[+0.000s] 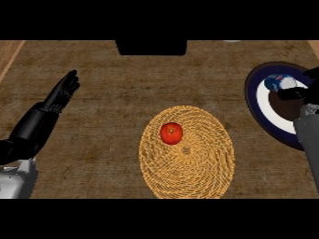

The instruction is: Pick the can from the placemat and place it in the plate

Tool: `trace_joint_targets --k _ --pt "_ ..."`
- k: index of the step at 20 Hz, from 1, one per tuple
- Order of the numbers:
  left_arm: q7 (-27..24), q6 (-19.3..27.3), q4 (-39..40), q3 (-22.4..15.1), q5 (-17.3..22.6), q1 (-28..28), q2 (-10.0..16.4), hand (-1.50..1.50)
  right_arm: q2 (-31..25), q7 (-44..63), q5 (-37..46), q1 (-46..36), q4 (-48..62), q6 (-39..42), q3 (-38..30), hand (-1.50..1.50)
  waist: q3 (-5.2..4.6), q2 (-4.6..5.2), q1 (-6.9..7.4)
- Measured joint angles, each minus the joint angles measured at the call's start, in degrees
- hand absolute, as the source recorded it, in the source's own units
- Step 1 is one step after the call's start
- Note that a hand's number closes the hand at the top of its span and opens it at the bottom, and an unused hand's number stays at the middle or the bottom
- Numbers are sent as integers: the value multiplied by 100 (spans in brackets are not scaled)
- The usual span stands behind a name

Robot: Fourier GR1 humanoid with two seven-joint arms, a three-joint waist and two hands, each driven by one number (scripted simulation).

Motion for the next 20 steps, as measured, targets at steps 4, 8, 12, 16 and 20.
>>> trace_joint_targets --k 4,8,12,16,20 --pt "53 -52 -77 -1 -24 24 -60 0 27 -659 -432 7 796 -379 -369 -150 1 -2 23" --pt "13 -72 46 1 -123 -68 -149 0 -38 -1578 -713 -146 1545 -995 -648 -150 1 3 34" --pt "65 -97 -93 46 -145 40 -180 0 -1 -2306 -1043 -34 1516 -1431 -798 -150 0 -11 17" --pt "174 -158 -175 134 -89 58 -176 0 37 -3048 -1441 3 1378 -1762 -943 -150 -1 -21 4" --pt "142 -236 -25 259 -27 -40 -128 0 355 -3676 -2216 93 724 -1855 -1117 -150 0 -36 -57"
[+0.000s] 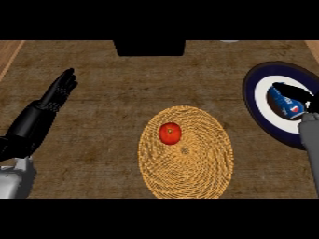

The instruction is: Pick the can from the placemat and place it in the plate

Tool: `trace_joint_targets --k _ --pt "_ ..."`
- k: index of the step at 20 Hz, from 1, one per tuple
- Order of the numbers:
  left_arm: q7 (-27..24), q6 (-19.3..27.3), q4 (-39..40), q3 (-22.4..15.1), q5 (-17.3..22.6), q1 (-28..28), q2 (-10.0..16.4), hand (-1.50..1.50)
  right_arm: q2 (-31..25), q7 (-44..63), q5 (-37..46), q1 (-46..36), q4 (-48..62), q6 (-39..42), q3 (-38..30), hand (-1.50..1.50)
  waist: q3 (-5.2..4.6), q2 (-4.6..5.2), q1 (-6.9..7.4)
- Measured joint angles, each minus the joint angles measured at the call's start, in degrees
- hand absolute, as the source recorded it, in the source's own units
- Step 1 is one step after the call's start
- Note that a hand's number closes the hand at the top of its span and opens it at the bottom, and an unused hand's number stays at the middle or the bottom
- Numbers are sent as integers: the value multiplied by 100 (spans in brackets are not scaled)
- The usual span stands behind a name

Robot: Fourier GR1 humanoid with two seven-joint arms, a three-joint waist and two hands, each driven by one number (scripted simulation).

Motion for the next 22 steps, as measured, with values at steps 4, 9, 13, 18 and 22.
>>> trace_joint_targets --k 4,9,13,18,22 --pt "-46 44 -40 -4 -64 103 -37 0 293 -595 -1063 260 -830 158 -323 -150 1 -23 -56" --pt "-3 53 -136 2 -109 200 -46 0 637 -1303 -2339 1034 -2009 625 -708 -150 0 -36 -102" --pt "42 26 -174 31 -111 161 -65 0 739 -1538 -3073 1932 -3097 1167 -921 -150 -4 -29 -101" --pt "-1 -84 -169 108 -113 165 -74 0 765 -1947 -3836 2952 -3835 1881 -1267 -150 -5 -13 -60" --pt "3 -76 -165 63 -225 170 -175 0 766 -2083 -4323 3721 -4351 2457 -1548 -150 -7 -8 -48"
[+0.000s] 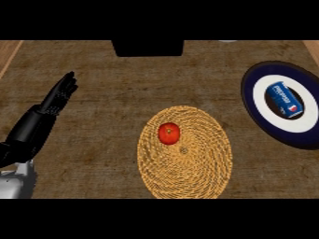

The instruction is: Pick the can from the placemat and place it in the plate

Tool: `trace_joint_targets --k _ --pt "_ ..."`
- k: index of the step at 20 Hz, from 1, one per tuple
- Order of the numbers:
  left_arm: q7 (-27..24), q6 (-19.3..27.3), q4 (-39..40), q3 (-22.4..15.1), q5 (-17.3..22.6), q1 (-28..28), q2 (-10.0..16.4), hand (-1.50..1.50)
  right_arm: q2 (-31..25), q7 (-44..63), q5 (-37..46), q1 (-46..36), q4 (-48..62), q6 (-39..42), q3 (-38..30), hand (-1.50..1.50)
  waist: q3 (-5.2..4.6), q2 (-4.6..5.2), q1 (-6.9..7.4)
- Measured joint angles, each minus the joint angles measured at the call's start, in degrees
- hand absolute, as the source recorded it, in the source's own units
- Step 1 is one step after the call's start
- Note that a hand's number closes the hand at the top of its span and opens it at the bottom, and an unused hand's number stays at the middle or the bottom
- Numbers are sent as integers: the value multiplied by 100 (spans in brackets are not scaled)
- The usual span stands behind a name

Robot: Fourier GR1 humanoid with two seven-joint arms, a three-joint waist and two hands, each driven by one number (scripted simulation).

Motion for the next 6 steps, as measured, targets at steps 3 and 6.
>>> trace_joint_targets --k 3,6 --pt "18 -48 -38 39 -36 4 -36 0 122 -144 -178 438 -256 276 -135 -150 0 4 16" --pt "-75 -145 2 85 -63 54 -81 0 251 -296 -202 662 -359 482 -142 -150 0 8 31"
